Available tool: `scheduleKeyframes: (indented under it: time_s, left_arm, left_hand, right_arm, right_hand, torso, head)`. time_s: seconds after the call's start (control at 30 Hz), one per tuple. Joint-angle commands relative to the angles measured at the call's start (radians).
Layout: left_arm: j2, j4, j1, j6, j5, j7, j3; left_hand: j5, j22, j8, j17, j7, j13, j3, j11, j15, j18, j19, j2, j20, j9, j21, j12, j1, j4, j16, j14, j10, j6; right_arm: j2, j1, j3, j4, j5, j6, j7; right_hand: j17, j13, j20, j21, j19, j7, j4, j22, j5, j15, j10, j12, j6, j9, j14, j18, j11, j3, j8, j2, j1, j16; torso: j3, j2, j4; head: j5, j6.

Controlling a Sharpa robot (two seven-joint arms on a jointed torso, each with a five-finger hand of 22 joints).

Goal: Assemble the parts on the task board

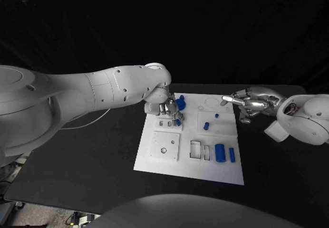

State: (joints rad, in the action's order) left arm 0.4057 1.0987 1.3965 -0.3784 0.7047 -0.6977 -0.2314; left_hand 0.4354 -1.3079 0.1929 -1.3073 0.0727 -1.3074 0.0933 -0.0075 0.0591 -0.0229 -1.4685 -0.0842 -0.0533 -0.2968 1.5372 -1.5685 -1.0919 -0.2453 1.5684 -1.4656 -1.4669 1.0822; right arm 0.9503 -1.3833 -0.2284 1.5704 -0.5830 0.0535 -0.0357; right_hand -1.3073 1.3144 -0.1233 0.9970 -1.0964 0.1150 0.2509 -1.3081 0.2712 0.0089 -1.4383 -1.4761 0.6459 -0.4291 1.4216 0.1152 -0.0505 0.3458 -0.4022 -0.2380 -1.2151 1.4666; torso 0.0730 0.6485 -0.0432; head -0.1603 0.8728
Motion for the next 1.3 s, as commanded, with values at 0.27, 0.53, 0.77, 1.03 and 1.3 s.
scheduleKeyframes:
  time_s: [0.27,0.53,0.77,1.03,1.3]
  left_arm:
    - [-0.005,-0.005,-0.001,0.010,-0.010,-0.186,0.001]
    - [-0.011,-0.011,-0.007,0.010,-0.010,-0.186,0.001]
    - [-0.018,-0.018,-0.009,0.012,-0.011,-0.185,0.001]
    - [-0.020,-0.020,-0.010,0.016,-0.011,-0.184,0.001]
    - [-0.022,-0.020,-0.010,0.016,-0.011,-0.184,0.001]
  left_hand:
    - [0.007,-0.191,-0.006,-0.263,-0.004,-0.263,-0.008,0.000,0.000,0.004,-0.051,0.004,0.000,-0.003,-0.007,-0.002,-0.016,0.002,0.002,-0.105,-0.104,0.001]
    - [0.007,-0.191,-0.007,-0.263,-0.004,-0.263,-0.008,0.000,0.000,0.004,-0.051,0.006,0.000,-0.003,-0.007,-0.002,-0.016,0.002,0.002,-0.105,-0.104,0.001]
    - [0.007,-0.191,-0.007,-0.263,-0.004,-0.263,-0.008,0.000,0.000,0.004,-0.051,0.006,0.000,-0.003,-0.007,-0.002,-0.016,0.002,0.002,-0.105,-0.104,0.001]
    - [0.014,-0.189,-0.010,-0.263,-0.004,-0.263,-0.016,0.000,0.000,0.004,-0.050,0.005,0.000,-0.006,-0.009,-0.002,-0.023,0.005,0.002,-0.105,-0.104,0.001]
    - [0.073,-0.187,-0.017,-0.263,-0.008,-0.263,-0.057,-0.003,0.003,0.003,-0.048,0.013,0.002,-0.017,-0.011,-0.002,-0.070,0.034,0.002,-0.105,-0.104,0.006]
  right_arm:
    - [-0.001,0.002,0.000,0.001,0.002,-0.025,-0.004]
    - [-0.001,0.002,-0.001,0.002,0.007,-0.030,-0.004]
    - [0.001,0.002,-0.001,0.002,0.011,-0.034,-0.006]
    - [0.002,0.002,-0.001,0.003,0.012,-0.037,-0.006]
    - [0.004,0.002,-0.001,0.003,0.012,-0.039,-0.007]
  right_hand:
    - [-0.130,0.118,-0.001,-0.010,0.013,-0.002,-0.008,-0.099,0.009,0.000,0.016,0.006,0.002,0.002,-0.013,0.007,0.008,-0.002,-0.001,-0.016,-0.024,-0.006]
    - [-0.129,0.117,-0.001,-0.012,0.015,-0.002,-0.008,-0.099,0.010,0.001,0.018,0.008,0.001,0.002,-0.014,0.008,0.007,-0.003,0.000,-0.017,-0.025,-0.007]
    - [-0.128,0.116,-0.001,-0.014,0.017,-0.002,-0.009,-0.098,0.010,0.001,0.019,0.008,0.001,0.002,-0.015,0.008,0.007,-0.003,0.000,-0.017,-0.026,-0.008]
    - [-0.127,0.114,-0.001,-0.017,0.020,-0.001,-0.009,-0.097,0.011,0.001,0.021,0.009,0.000,0.003,-0.018,0.009,0.007,-0.004,0.001,-0.017,-0.028,-0.009]
    - [-0.126,0.114,-0.001,-0.019,0.021,-0.001,-0.012,-0.097,0.013,0.001,0.022,0.010,0.000,0.003,-0.019,0.009,0.007,-0.005,0.001,-0.017,-0.033,-0.009]
  torso:
    - [0.0003,0.000,-0.0003]
    - [0.0000,0.000,0.0004]
    - [0.0003,0.000,-0.0002]
    - [0.0004,0.000,-0.0002]
    - [0.0003,0.000,0.0005]
  head:
    - [0.000,0.000]
    - [-0.001,0.000]
    - [-0.003,0.000]
    - [-0.001,0.000]
    - [-0.002,0.000]
